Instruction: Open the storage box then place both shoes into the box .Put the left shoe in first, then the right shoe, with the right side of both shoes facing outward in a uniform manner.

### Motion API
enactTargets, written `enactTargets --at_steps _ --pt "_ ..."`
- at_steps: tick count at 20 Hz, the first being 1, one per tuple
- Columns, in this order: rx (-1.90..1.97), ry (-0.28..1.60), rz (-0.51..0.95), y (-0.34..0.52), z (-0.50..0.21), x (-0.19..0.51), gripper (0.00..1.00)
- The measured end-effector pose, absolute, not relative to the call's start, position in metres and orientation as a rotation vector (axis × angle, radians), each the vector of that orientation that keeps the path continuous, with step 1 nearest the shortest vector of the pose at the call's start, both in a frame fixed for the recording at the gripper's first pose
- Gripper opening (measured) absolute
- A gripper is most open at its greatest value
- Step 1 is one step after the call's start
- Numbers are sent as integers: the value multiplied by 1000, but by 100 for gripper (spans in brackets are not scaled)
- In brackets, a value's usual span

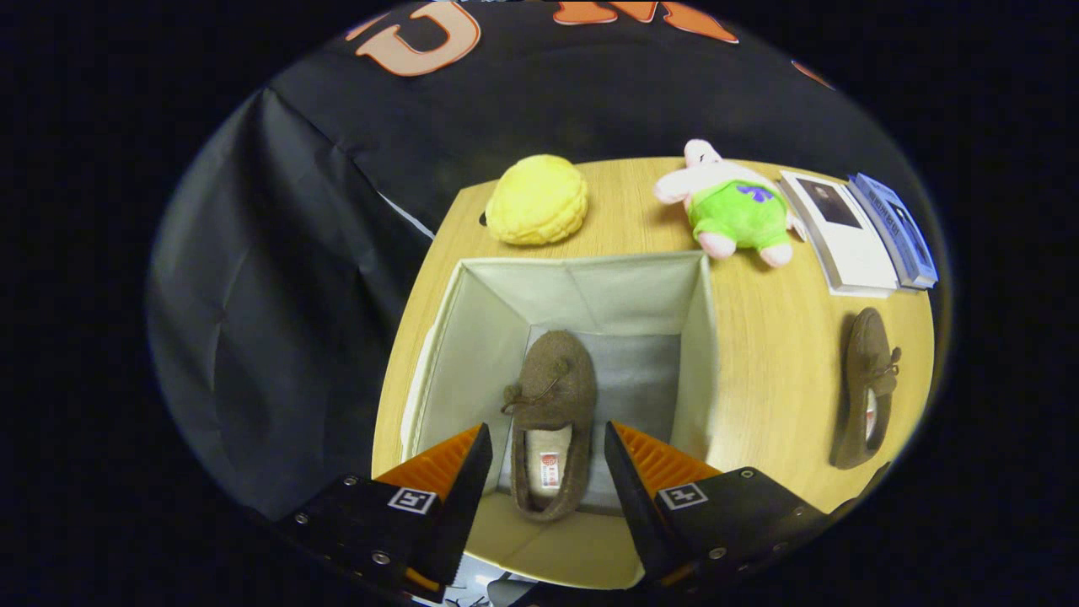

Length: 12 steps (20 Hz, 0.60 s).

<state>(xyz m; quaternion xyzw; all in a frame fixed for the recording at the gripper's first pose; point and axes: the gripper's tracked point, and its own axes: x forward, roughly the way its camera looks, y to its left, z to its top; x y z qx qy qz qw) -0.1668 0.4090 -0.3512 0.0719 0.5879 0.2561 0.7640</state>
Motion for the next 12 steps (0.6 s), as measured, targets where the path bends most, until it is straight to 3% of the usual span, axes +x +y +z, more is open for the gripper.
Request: enactTargets --at_steps 3,5,12 --pt "166 1172 564 370 -313 -145 94" --pt "153 1098 543 335 -298 -128 97" --pt "-10 1026 371 173 -344 -97 97"
